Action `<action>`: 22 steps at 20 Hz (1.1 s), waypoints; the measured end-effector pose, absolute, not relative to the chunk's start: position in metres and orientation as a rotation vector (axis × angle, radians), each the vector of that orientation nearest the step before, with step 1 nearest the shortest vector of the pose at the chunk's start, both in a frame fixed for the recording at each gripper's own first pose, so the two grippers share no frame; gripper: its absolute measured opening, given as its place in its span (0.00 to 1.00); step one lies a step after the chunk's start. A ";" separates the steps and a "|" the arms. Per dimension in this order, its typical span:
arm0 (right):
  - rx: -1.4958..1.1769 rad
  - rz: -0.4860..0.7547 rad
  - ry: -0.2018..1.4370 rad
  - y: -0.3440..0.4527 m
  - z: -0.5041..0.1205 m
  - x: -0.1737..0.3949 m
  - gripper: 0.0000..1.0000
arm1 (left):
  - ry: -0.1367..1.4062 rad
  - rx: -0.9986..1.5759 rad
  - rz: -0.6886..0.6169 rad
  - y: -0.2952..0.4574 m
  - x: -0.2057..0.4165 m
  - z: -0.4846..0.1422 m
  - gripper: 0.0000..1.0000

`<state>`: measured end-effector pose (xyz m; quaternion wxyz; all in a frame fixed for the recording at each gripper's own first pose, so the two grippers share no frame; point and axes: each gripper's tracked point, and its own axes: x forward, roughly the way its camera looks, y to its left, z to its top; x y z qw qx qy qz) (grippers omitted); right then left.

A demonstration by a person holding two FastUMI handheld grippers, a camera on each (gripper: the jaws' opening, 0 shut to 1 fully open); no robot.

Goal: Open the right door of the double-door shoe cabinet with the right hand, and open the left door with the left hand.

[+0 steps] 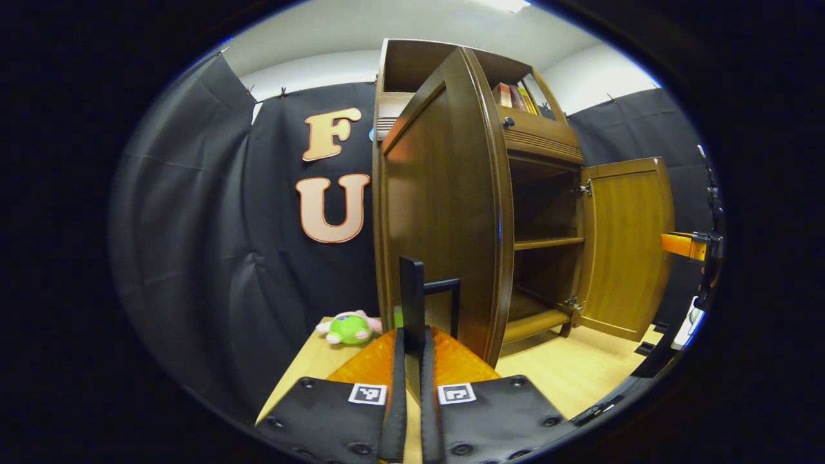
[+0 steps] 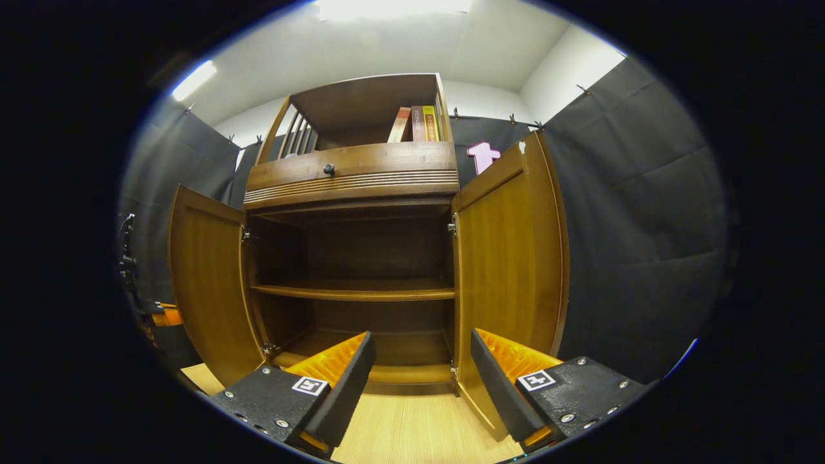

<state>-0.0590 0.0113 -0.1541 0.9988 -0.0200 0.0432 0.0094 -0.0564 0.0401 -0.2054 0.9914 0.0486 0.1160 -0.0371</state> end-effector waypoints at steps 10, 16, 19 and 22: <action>-0.054 0.036 0.092 0.025 -0.154 -0.054 0.92 | 0.238 0.088 -0.063 0.057 -0.061 -0.208 0.12; -0.055 0.052 0.103 0.032 -0.159 -0.050 0.92 | 0.242 0.086 -0.027 0.080 -0.066 -0.208 0.12; -0.056 0.056 0.108 0.035 -0.162 -0.050 0.92 | 0.241 0.063 0.005 0.088 -0.068 -0.207 0.08; -0.056 0.055 0.111 0.034 -0.162 -0.050 0.92 | 0.243 0.040 0.009 0.090 -0.069 -0.206 0.07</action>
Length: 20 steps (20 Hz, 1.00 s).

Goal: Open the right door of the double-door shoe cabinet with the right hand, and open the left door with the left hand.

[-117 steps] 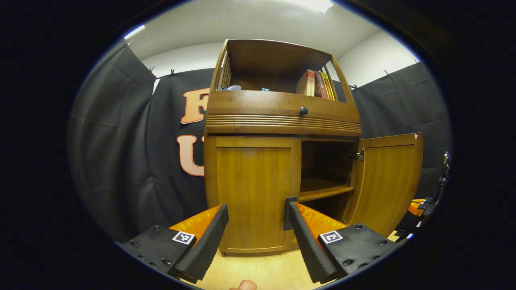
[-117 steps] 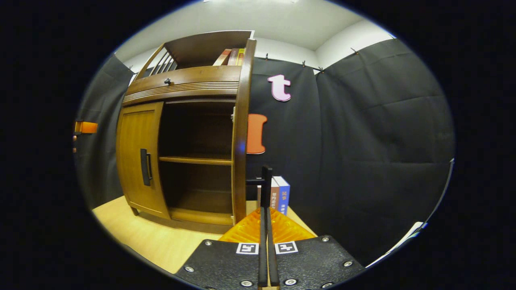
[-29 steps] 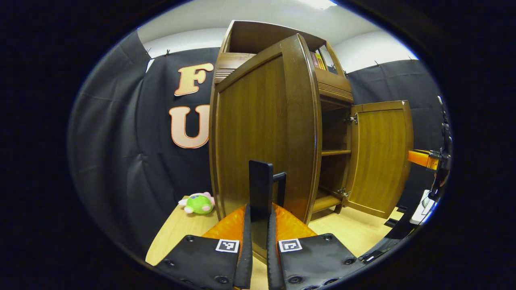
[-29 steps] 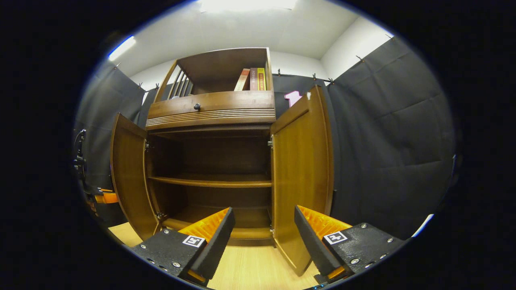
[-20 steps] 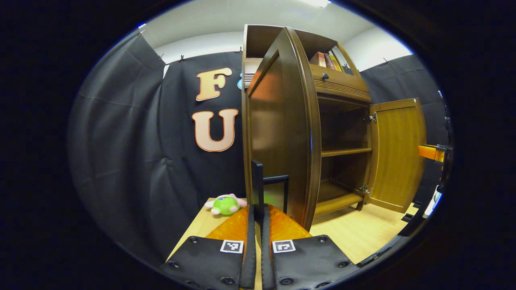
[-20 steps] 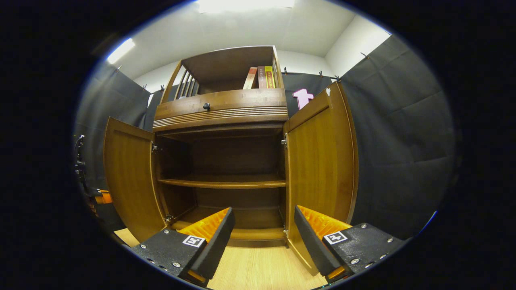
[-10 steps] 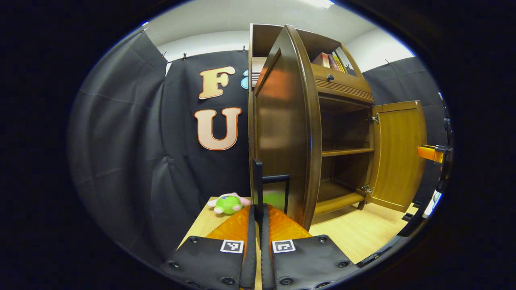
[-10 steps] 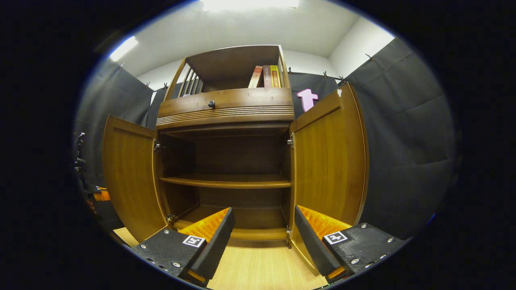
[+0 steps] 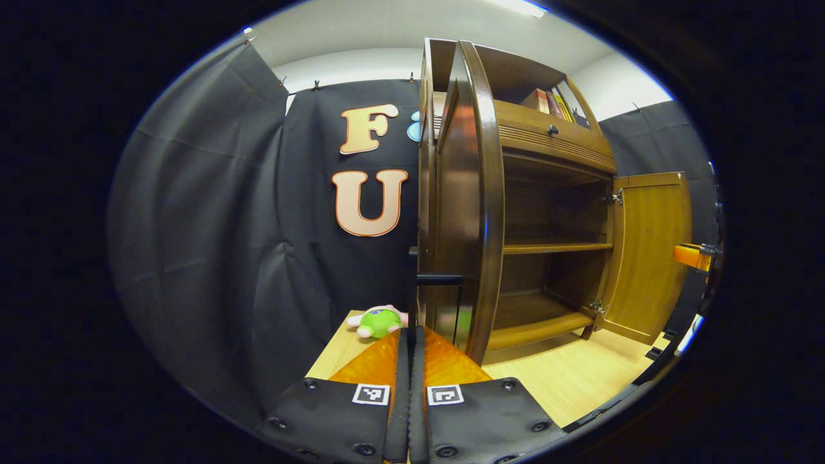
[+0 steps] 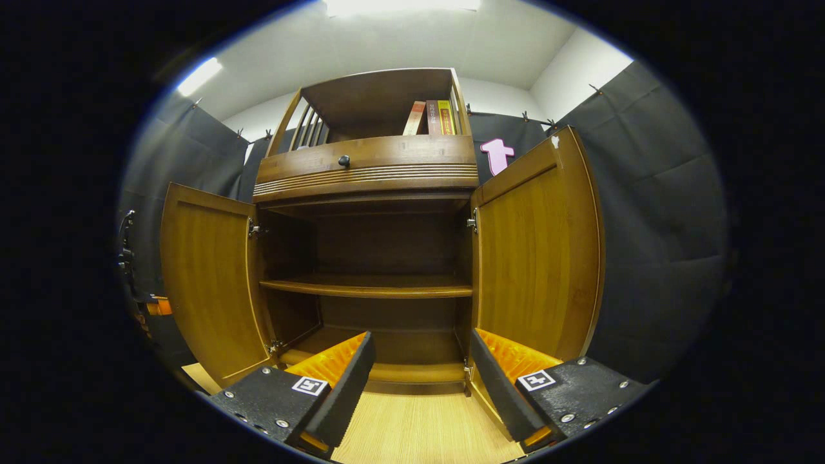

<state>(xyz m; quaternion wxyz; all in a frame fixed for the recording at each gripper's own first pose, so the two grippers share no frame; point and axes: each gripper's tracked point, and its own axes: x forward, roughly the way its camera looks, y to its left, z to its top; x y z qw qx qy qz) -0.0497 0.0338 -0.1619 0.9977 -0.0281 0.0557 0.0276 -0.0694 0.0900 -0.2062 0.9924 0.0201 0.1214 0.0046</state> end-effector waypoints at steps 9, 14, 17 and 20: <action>-0.041 0.050 0.112 0.025 -0.153 -0.048 0.92 | 0.247 -0.069 0.024 0.091 -0.106 -0.178 0.07; -0.043 0.053 0.106 0.022 -0.140 -0.052 0.92 | 0.199 -0.037 0.047 0.084 -0.103 -0.148 0.07; -0.035 0.049 0.091 0.016 -0.128 -0.054 0.92 | 0.194 -0.038 0.009 0.058 -0.105 -0.135 0.07; -0.030 0.049 0.080 0.009 -0.118 -0.057 0.92 | 0.175 -0.044 -0.050 0.024 -0.104 -0.118 0.07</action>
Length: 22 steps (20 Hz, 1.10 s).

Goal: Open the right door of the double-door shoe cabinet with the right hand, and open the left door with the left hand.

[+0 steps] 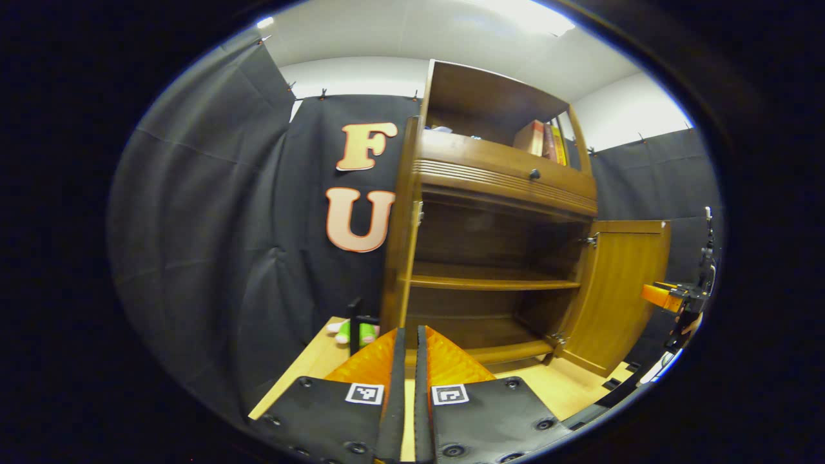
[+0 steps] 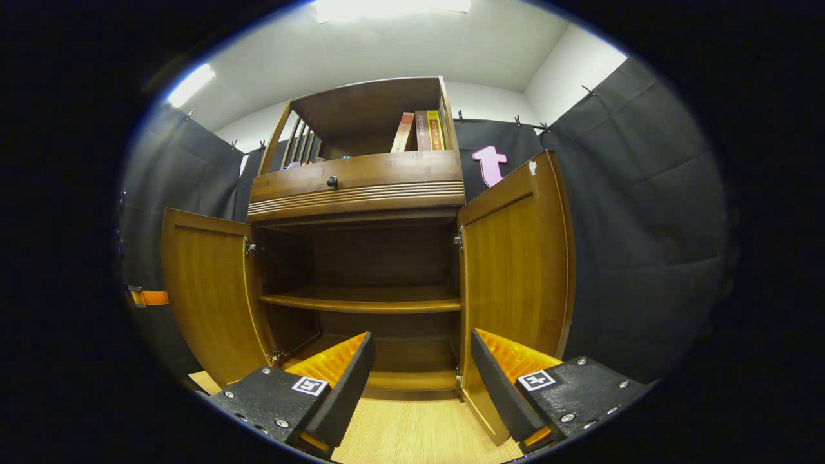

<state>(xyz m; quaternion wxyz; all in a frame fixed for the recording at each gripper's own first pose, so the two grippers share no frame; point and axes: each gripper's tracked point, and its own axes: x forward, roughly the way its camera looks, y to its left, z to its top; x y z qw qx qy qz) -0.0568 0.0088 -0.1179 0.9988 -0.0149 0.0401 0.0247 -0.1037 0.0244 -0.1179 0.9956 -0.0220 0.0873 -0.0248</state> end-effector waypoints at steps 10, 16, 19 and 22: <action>-0.054 0.048 0.050 -0.012 -0.097 -0.067 0.92 | 0.071 0.023 -0.050 -0.042 -0.080 -0.058 0.87; -0.069 0.062 0.049 -0.013 -0.091 -0.065 0.92 | 0.088 -0.004 -0.049 -0.053 -0.062 -0.059 0.95; -0.065 0.054 0.050 -0.017 -0.093 -0.060 0.92 | 0.091 -0.007 -0.048 -0.055 -0.055 -0.060 0.97; -0.059 0.052 0.051 -0.018 -0.095 -0.056 0.92 | 0.091 -0.003 -0.054 -0.058 -0.051 -0.060 0.95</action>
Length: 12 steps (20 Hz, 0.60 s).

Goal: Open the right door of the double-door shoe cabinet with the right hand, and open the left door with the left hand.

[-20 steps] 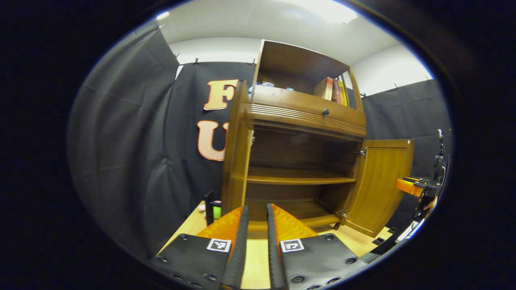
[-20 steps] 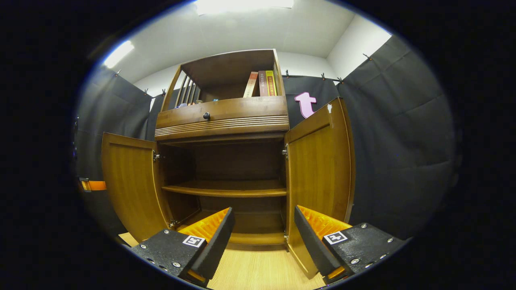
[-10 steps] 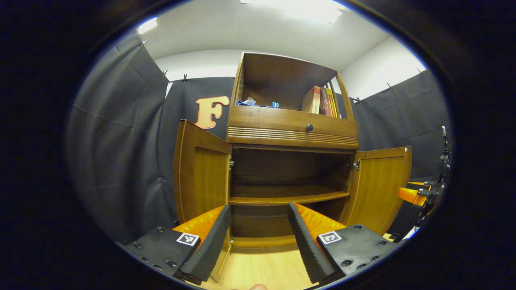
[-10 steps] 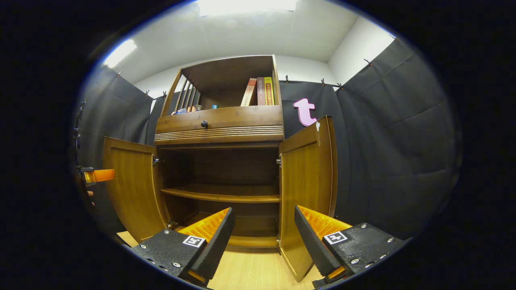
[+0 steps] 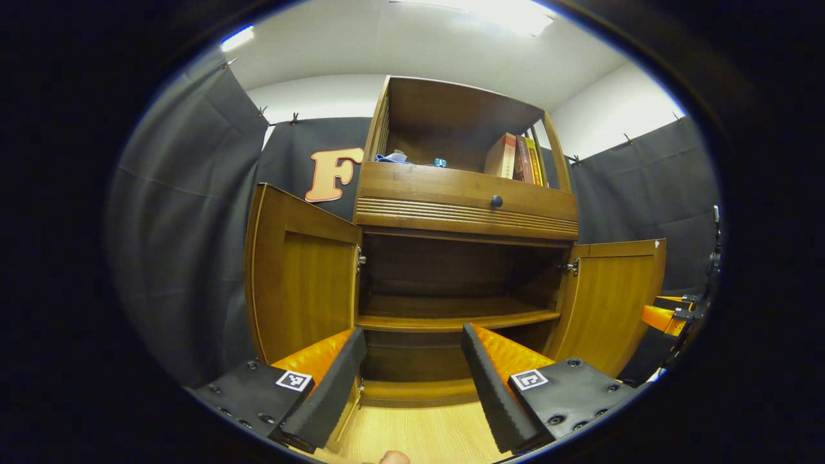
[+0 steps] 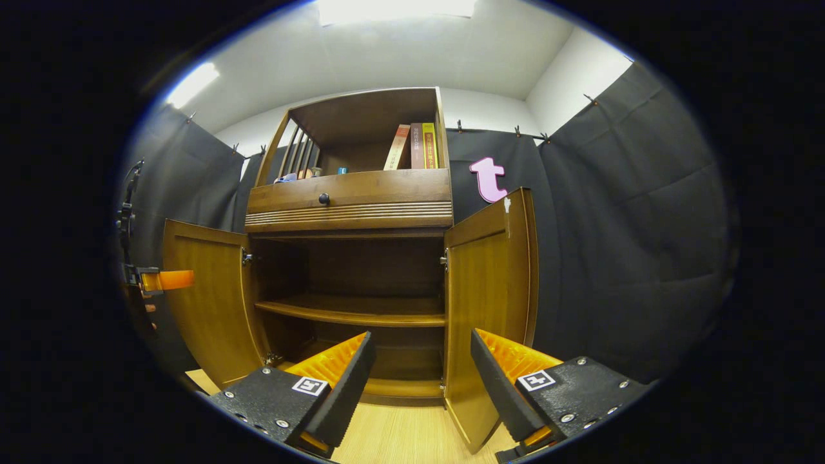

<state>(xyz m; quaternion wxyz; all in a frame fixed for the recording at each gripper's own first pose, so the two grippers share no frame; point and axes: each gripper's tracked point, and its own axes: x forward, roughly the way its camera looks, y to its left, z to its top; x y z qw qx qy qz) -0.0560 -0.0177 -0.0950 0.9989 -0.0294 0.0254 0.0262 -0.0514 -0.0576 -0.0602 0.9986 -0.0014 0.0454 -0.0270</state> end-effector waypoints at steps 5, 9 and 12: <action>-0.066 0.059 0.051 -0.015 -0.099 -0.051 0.92 | 0.085 0.001 -0.054 -0.057 -0.047 -0.059 0.94; -0.062 0.058 0.045 -0.015 -0.099 -0.047 0.92 | 0.076 0.006 -0.039 -0.052 -0.041 -0.057 0.94; -0.064 0.051 0.046 -0.018 -0.100 -0.046 0.92 | 0.080 0.006 -0.047 -0.055 -0.038 -0.057 0.96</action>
